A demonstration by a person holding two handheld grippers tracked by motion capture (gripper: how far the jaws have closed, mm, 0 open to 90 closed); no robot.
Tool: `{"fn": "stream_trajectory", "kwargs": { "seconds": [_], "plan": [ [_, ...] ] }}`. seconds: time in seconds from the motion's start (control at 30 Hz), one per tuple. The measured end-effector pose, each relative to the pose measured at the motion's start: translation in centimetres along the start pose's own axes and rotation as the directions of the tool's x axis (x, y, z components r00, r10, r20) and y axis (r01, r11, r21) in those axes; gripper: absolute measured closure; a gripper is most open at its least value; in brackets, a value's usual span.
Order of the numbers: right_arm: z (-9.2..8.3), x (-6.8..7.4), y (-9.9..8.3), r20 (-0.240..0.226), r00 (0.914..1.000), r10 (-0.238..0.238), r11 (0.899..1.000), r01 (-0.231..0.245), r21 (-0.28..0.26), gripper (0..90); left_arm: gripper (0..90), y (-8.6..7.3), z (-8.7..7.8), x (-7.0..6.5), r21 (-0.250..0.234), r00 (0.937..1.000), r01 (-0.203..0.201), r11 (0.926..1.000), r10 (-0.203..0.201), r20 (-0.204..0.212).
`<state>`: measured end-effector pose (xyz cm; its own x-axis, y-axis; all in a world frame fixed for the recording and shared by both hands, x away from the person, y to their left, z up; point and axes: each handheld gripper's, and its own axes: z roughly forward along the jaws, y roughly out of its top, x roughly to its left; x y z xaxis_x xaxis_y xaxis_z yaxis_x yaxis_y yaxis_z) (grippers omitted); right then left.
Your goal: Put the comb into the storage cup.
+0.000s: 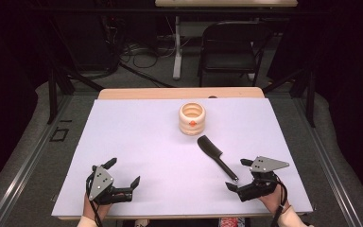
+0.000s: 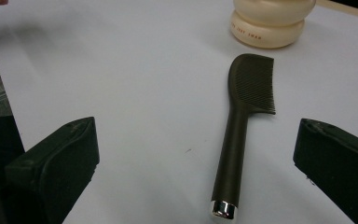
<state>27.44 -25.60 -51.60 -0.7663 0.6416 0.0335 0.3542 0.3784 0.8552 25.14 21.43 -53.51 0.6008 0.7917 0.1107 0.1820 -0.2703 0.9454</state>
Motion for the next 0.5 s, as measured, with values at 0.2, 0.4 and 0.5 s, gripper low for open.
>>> {"fn": "stream_trajectory", "kwargs": {
  "seconds": [0.2,0.4,0.5],
  "plan": [
    [0.7,-0.1,0.4,0.002,0.9997,0.023,0.998,-0.023,0.052,0.0,0.1,0.0,0.1,0.0,0.002,1.0000,-0.003,1.0000,0.003,0.002],
    [1.3,-0.2,0.9,0.009,0.9989,0.045,0.994,-0.046,0.098,0.0,0.1,0.0,0.1,0.0,0.006,1.0000,-0.004,1.0000,0.004,-0.003],
    [1.5,-0.2,1.1,0.019,0.9986,0.049,0.992,-0.051,0.118,0.0,0.1,0.0,0.1,0.0,0.007,1.0000,-0.002,1.0000,0.002,-0.003]
  ]
}}
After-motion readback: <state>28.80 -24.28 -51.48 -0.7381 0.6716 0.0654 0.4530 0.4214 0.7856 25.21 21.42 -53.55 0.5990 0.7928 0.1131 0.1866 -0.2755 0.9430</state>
